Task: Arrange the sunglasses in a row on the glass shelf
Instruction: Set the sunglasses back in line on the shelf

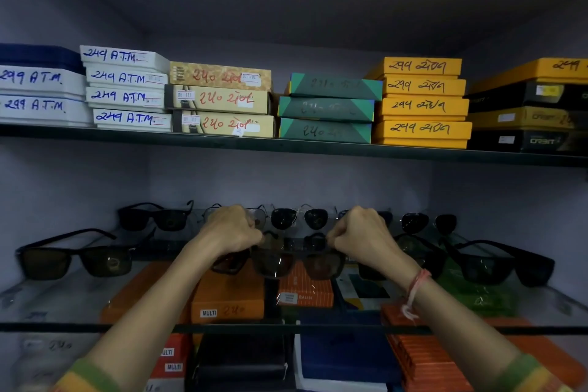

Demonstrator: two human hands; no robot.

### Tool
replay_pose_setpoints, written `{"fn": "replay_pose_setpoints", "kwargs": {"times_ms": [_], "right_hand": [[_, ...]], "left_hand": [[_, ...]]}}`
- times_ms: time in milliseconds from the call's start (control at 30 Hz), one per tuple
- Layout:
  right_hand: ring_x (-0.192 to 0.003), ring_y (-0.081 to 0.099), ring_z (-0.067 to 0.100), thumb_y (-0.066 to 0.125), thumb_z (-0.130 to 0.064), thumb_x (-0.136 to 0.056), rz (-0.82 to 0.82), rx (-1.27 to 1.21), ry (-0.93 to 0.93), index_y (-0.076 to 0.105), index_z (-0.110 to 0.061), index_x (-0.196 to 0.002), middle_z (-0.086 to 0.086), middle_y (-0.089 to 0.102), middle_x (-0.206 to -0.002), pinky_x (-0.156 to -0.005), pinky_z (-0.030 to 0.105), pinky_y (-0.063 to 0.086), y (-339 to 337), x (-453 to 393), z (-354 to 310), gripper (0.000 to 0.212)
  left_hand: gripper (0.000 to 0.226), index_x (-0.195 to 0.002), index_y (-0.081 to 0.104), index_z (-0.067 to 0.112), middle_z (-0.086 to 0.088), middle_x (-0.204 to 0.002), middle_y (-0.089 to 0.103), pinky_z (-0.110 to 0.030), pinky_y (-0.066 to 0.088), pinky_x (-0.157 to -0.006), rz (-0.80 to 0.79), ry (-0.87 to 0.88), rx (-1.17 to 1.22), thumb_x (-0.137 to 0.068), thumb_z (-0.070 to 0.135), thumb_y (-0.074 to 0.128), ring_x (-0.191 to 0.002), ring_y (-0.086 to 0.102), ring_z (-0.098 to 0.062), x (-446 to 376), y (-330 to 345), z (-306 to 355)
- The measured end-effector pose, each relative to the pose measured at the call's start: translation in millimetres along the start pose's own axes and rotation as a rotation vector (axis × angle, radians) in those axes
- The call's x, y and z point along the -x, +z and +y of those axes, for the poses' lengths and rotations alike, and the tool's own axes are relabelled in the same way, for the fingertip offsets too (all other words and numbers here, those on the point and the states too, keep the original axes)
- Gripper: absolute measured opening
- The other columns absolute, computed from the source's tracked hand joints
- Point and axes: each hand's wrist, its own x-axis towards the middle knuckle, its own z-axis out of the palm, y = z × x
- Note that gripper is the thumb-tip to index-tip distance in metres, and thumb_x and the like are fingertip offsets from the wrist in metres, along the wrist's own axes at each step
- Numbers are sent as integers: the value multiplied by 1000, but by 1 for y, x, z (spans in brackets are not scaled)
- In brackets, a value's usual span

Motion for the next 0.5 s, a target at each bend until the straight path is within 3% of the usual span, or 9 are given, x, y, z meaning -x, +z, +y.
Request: {"fn": "replay_pose_setpoints", "kwargs": {"times_ms": [167, 267, 400, 500], "right_hand": [[-80, 72, 15, 70, -18, -83, 23, -9, -25, 80, -13, -89, 3, 80, -89, -78, 32, 60, 0, 4, -3, 13], [-74, 70, 15, 69, -19, -84, 88, -24, -53, 81, -14, -90, 1, 77, -82, -70, 29, 59, -2, 5, -7, 15], [-59, 53, 2, 67, -19, -85, 164, -31, -83, 80, -16, -88, -8, 59, -72, -53, 11, 40, 0, 3, -17, 13], [-70, 62, 11, 66, -21, -83, 201, -60, -135, 80, -20, -86, -2, 66, -84, -65, 26, 53, 5, 3, -30, 14]], "left_hand": [[46, -59, 57, 15, 2, -74, 61, -27, 47, -62, 72, -77, -84, -81, 55, 64, -68, 59, -15, -4, 0, -13], [47, -81, 70, 16, 0, -89, 69, -35, 56, -77, 91, -135, -210, -72, 62, 68, -86, 66, -19, -1, -5, -24], [34, -99, 73, 18, -2, -104, 71, -40, 57, -85, 80, -145, -254, -79, 45, 71, -96, 66, -23, 3, -12, -33], [24, -96, 75, 18, -4, -101, 74, -40, 58, -81, 178, -150, -233, -85, 38, 67, -89, 68, -24, 8, -19, -45]]}}
